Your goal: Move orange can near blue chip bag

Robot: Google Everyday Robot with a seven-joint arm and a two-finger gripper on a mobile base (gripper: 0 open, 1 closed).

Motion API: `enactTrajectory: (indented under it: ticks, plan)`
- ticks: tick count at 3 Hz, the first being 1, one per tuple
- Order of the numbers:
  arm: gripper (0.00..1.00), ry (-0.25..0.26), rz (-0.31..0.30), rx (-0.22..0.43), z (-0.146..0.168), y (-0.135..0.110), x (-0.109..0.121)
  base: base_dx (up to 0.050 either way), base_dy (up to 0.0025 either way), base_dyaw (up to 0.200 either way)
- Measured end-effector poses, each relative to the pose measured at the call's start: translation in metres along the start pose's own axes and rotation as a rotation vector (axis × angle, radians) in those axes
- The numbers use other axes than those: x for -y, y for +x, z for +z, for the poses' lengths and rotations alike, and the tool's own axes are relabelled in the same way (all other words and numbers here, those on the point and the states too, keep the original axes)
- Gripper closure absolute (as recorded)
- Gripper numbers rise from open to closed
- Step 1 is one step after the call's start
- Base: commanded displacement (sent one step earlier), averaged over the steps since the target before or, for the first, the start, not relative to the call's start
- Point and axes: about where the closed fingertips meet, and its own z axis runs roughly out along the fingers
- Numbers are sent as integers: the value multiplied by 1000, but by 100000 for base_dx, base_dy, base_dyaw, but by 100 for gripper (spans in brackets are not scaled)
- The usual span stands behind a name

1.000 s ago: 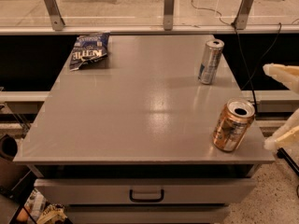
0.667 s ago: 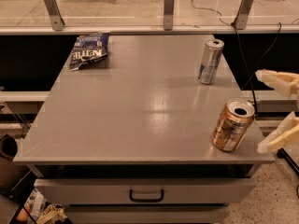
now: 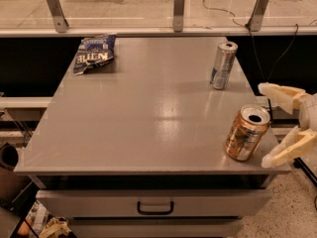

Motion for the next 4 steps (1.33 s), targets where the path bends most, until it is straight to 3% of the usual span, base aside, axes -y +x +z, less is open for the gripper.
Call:
enactTrajectory:
  ticks: [2,4]
  plan:
    - [0,-8,12,146,3,16,-3,0,0,0]
    - [41,-2,24,182,4,20,-6,0,0,0]
